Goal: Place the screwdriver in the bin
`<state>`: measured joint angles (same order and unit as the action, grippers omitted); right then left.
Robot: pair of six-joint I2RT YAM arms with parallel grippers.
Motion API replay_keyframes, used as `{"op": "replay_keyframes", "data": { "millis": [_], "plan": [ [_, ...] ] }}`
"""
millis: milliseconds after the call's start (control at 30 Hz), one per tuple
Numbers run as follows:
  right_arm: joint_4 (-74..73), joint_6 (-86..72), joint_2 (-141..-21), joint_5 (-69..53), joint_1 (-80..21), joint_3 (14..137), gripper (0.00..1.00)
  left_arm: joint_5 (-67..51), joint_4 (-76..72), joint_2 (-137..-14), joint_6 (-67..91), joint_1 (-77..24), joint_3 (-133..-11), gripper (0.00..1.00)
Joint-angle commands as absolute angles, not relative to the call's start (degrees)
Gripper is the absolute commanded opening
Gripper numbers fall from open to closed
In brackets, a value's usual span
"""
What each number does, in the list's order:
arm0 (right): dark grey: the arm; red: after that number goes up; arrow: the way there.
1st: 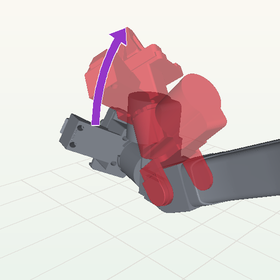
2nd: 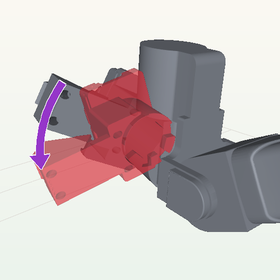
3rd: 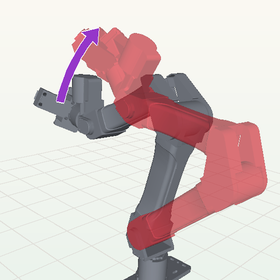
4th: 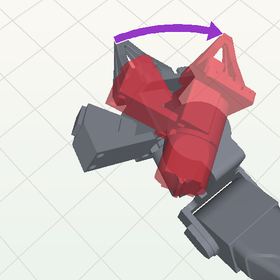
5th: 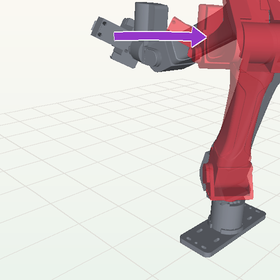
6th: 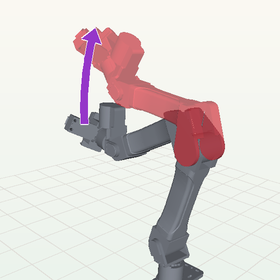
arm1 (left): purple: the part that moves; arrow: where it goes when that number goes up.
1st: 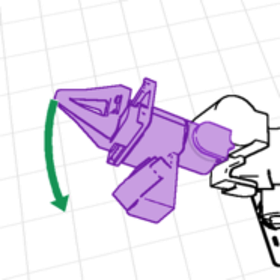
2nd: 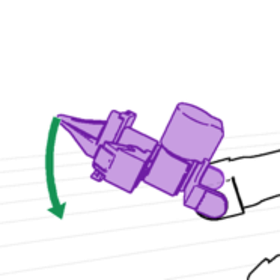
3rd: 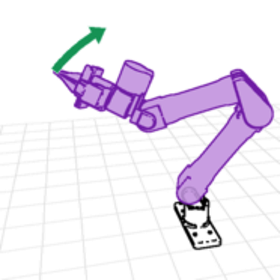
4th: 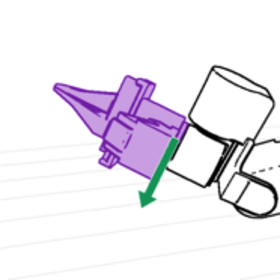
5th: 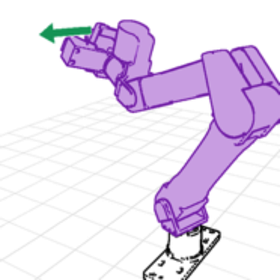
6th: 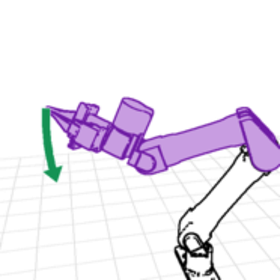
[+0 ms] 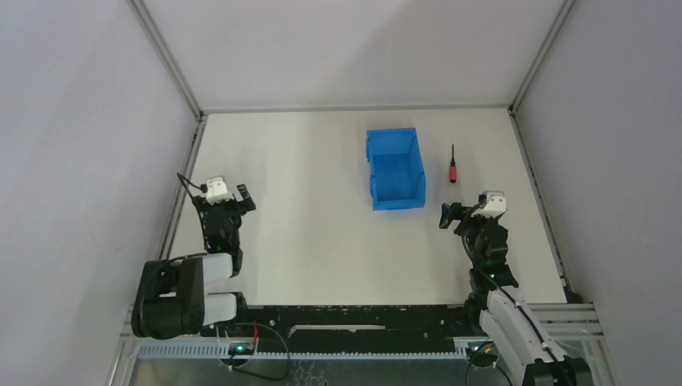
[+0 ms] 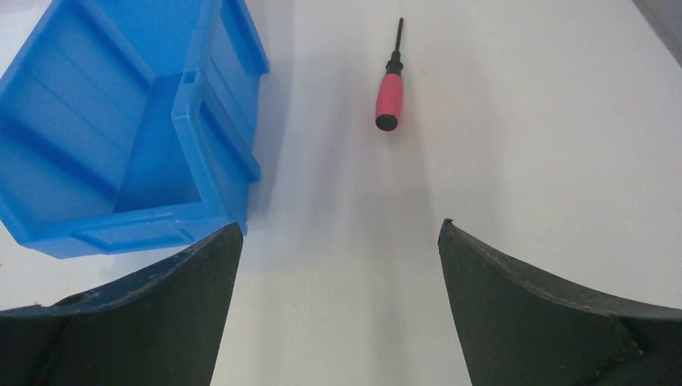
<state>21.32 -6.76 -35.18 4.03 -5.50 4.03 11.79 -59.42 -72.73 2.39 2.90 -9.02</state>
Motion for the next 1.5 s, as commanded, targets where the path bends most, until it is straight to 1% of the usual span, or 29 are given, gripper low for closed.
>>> {"op": "replay_keyframes", "data": {
  "millis": [0,133,267,367,500,567,633,667,733,833,933,1033,1200,1267,1367,1467],
  "plan": [
    [23.9,-6.7,-36.0,4.2,-6.3,4.6,1.00,12.0,-61.1,-72.2,1.2,2.7,-10.9,1.00],
    [23.3,-6.3,-37.6,3.0,-6.6,5.9,1.00,12.0,-61.1,-72.2,1.2,2.7,-10.9,1.00],
    [16.1,-5.9,-40.7,5.3,-7.8,13.4,1.00,12.0,-61.1,-72.3,1.2,2.7,-11.0,1.00],
    [8.5,-5.7,-44.9,7.8,-7.8,23.6,1.00,11.9,-61.0,-72.2,1.2,2.7,-10.9,1.00],
    [-7.6,-12.0,-54.4,8.2,-3.5,41.2,1.00,12.0,-61.1,-72.3,1.2,2.7,-11.0,1.00],
    [-18.3,-13.5,-61.7,6.0,-0.6,52.4,1.00,12.0,-61.1,-72.3,1.2,2.7,-10.9,1.00],
    [-27.1,-13.7,-68.5,6.0,-0.4,60.2,1.00,11.9,-61.1,-72.2,1.2,2.7,-11.0,1.00],
    [-30.8,-13.0,-72.1,6.7,0.7,65.7,1.00,12.0,-61.1,-72.2,1.2,2.7,-11.0,1.00],
    [-35.9,-11.4,-78.9,7.0,1.5,72.3,1.00,12.0,-61.1,-72.2,1.2,2.7,-10.9,1.00],
    [-39.2,-9.3,-88.7,5.8,2.7,78.9,0.98,12.0,-61.1,-72.2,1.2,2.7,-10.9,1.00],
    [-39.6,-8.8,-97.7,2.9,4.2,83.3,0.93,12.0,-61.1,-72.3,1.2,2.8,-10.9,1.00],
    [-40.6,-7.4,-107.1,0.6,4.3,88.5,0.91,12.0,-61.1,-72.2,1.2,2.7,-10.9,1.00],
    [-40.6,-5.8,-116.7,-0.8,3.6,95.4,0.90,11.9,-61.1,-72.2,1.2,2.7,-10.9,1.00],
    [-41.0,-6.2,-119.5,-0.5,3.6,97.1,0.87,12.0,-61.1,-72.2,1.2,2.7,-10.9,1.00],
    [-41.4,-6.9,-122.5,-0.2,3.5,97.9,0.78,12.0,-61.1,-72.2,1.2,2.7,-10.9,1.00],
    [-42.4,-7.3,-124.1,1.9,3.1,97.4,0.63,12.0,-61.1,-72.2,1.2,2.7,-10.9,1.00]
  ]
}}
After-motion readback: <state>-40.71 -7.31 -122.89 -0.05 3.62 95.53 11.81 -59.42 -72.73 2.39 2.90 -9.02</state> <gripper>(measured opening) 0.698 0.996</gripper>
